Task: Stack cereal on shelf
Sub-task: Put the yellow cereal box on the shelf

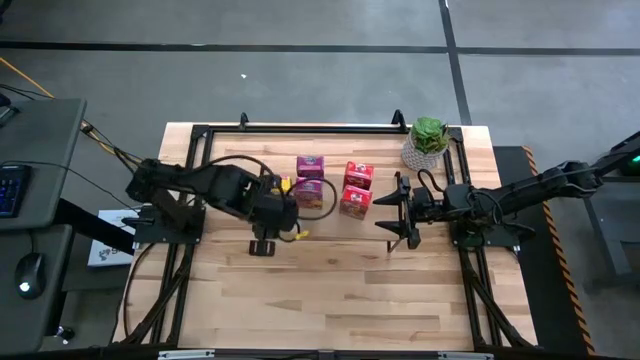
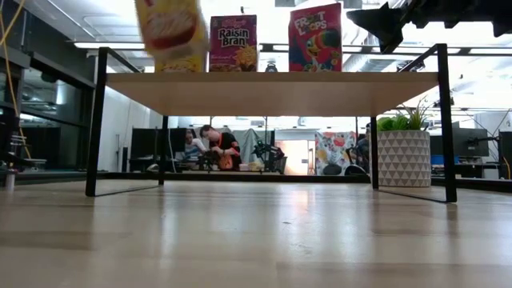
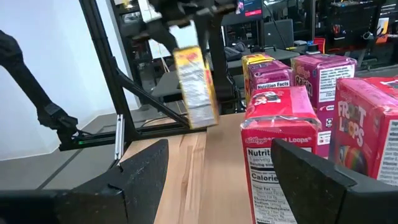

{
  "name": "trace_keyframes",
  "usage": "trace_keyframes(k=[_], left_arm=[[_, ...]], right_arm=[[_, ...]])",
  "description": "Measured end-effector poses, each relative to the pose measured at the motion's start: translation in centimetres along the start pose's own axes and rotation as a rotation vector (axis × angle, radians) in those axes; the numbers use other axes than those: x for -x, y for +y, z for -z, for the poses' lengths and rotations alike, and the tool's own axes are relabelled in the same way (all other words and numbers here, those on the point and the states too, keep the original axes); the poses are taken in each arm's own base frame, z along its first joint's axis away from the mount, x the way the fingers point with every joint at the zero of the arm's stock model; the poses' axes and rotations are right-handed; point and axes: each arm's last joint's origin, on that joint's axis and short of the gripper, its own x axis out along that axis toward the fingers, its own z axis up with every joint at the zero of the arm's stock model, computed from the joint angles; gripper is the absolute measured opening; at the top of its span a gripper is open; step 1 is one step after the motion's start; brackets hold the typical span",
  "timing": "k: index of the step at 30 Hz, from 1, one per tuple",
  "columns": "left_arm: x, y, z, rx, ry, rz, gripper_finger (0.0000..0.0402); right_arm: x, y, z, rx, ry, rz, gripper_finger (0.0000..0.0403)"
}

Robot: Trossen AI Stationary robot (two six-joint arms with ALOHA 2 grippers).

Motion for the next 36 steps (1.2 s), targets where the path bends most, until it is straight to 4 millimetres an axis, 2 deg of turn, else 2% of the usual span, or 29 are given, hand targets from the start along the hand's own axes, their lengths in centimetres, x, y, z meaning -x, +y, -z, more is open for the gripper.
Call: trace_keyframes(k=[8, 22, 28, 36], left_arm=[[-1.8, 0.5, 1.8, 0.010, 0.097, -0.008, 0.0145], [-2.1, 0.6, 2.0, -0.062, 0.106, -0.041, 0.0147], [-2.3, 1.2, 1.9, -0.068, 0.104, -0.107, 0.0178], [-2.4, 1.6, 1.6, -0.053, 0.093, -0.093, 0.0232]], right_arm=[[0.0, 0.0, 0.0, 0.001, 0.001, 0.001, 0.0275], [0.0, 0.0, 0.0, 0.000, -0.005, 0.000, 0.0275], [0.0, 0.0, 0.0, 0.000, -0.005, 0.001, 0.0275], [0.0, 0.0, 0.0, 0.000, -0.006, 0.006, 0.0275]])
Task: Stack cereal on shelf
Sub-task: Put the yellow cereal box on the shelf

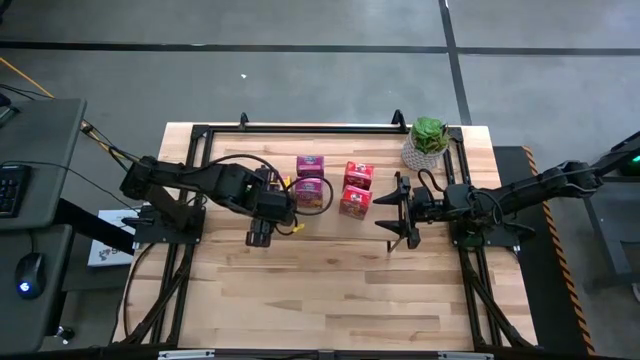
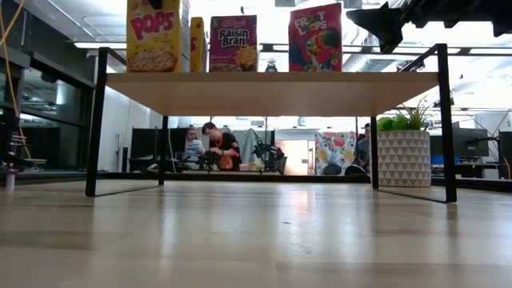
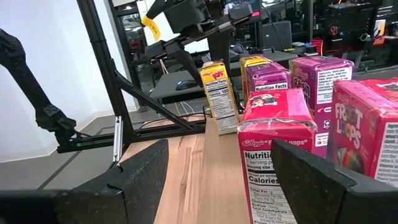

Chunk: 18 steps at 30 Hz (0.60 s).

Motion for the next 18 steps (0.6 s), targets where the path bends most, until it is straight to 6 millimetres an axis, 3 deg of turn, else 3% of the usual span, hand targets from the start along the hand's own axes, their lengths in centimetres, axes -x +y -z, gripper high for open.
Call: trace_keyframes(k=[18], left_arm=[[0.03, 0.03, -0.53, -0.040, -0.055, -0.026, 0.0245]], right_arm=[[0.00, 0.01, 0.00, 0.000, 0.000, -0.002, 0.0275]])
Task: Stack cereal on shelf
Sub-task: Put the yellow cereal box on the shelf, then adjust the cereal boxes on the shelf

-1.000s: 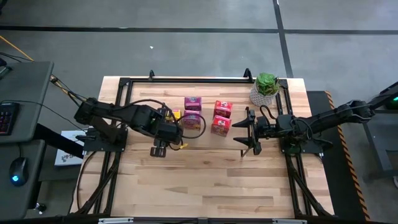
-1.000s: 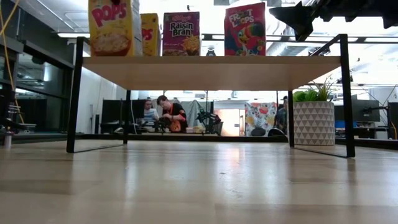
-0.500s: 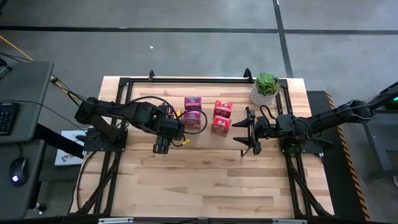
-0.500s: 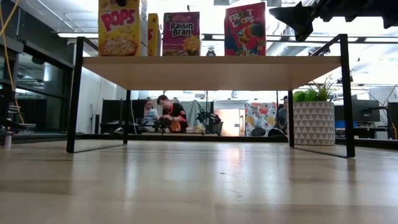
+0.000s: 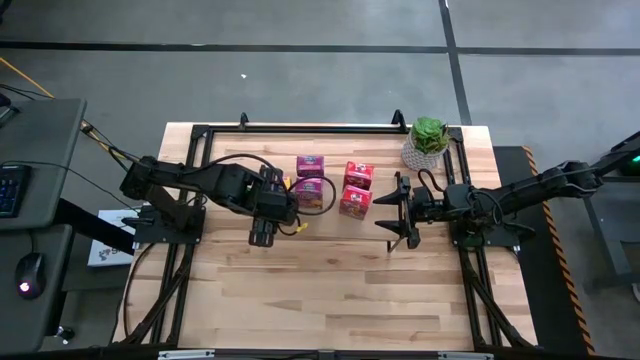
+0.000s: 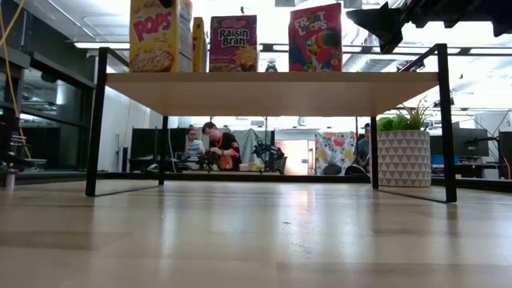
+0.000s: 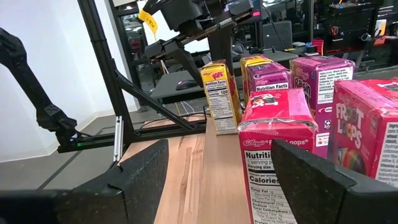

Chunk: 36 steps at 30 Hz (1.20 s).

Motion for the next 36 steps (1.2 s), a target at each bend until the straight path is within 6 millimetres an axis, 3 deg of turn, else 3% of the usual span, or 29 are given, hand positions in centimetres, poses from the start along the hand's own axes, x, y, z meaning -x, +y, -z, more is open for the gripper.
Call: trace_keyframes(k=[19, 31, 36], left_arm=[[0.1, 0.2, -0.3, -0.014, -0.038, -0.049, 0.0245], [3.0, 1.0, -1.1, 0.006, -0.177, -0.046, 0.0245], [5.2, 1.4, -1.3, 0.009, -0.268, -0.044, 0.0245]], right_arm=[[0.0, 0.0, 0.0, 0.000, 0.001, -0.005, 0.0275], [0.0, 0.0, 0.0, 0.000, 0.001, -0.004, 0.0275], [0.0, 0.0, 0.0, 0.000, 0.001, -0.003, 0.0275]])
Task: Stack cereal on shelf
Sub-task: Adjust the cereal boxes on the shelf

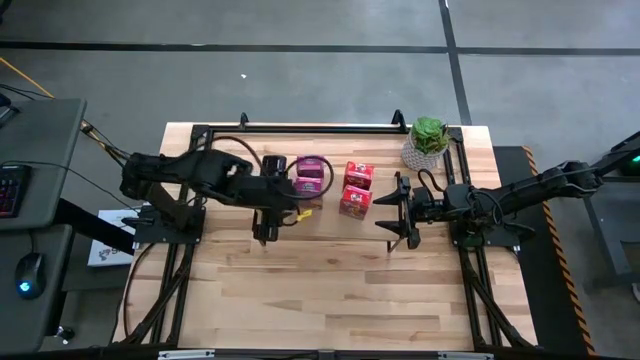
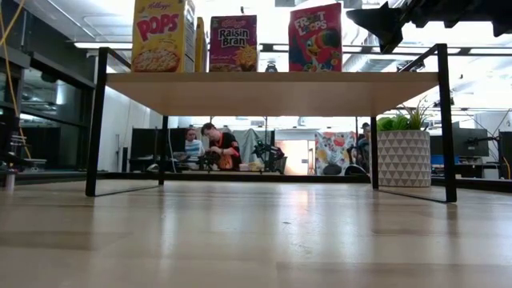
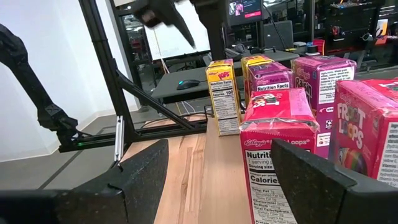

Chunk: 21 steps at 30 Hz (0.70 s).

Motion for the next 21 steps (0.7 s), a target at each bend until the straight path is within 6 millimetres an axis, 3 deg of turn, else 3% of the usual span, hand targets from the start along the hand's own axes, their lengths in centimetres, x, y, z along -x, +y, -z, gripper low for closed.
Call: trace_keyframes(k=[6, 11, 16, 21], left_arm=[[3.8, 0.0, -1.1, 0.002, -0.217, 0.017, 0.0241], [6.5, -0.9, -0.8, -0.063, -0.440, 0.035, 0.0222], [7.1, -1.3, 1.3, -0.176, -0.627, -0.039, 0.0190], [6.7, 1.1, 5.4, -0.193, -0.816, -0.228, 0.0151]], right_arm=[[0.0, 0.0, 0.0, 0.000, 0.000, 0.000, 0.0275], [0.0, 0.0, 0.0, 0.005, -0.001, 0.000, 0.0275], [0.0, 0.1, -0.5, 0.067, -0.054, -0.004, 0.0275], [0.2, 0.2, -1.7, 0.215, -0.181, -0.001, 0.0275]])
